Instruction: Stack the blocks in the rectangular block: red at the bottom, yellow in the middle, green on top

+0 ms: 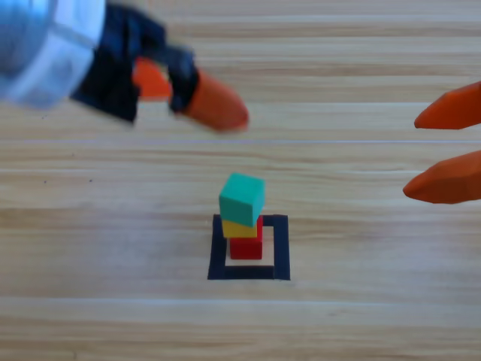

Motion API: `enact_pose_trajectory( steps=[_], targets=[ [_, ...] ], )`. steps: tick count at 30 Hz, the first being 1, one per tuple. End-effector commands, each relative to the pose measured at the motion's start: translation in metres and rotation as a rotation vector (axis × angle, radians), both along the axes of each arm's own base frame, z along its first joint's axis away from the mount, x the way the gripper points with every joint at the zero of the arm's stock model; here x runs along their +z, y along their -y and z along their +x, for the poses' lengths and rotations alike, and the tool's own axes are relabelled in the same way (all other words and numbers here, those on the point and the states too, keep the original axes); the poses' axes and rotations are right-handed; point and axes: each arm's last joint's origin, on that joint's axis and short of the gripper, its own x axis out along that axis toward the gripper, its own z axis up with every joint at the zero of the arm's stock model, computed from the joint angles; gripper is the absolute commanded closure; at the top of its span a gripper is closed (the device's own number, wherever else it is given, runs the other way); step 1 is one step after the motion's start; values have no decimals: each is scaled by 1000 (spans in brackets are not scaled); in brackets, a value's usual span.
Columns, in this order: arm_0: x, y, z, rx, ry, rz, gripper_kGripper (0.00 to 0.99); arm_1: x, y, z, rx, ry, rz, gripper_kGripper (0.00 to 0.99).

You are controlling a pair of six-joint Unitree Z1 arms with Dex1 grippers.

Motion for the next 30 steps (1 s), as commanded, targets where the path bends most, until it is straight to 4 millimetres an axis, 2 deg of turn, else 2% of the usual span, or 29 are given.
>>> enact_pose_trajectory(
  steps=[1, 7, 19, 30],
  targets=[
    [-20, -3, -31, -103, -5, 47, 0, -14, 0, 7, -23, -40, -40, 4],
    [-27, -18, -39, -97, 4, 49, 0, -14, 0, 8, -28, -36, -42, 4],
    [-32, -28, -44, -73, 4, 53, 0, -16, -1, 9, -31, -38, -51, 4],
    [-38, -28, -44, -72, 3, 53, 0, -16, -2, 10, -31, -39, -52, 4]
  ],
)
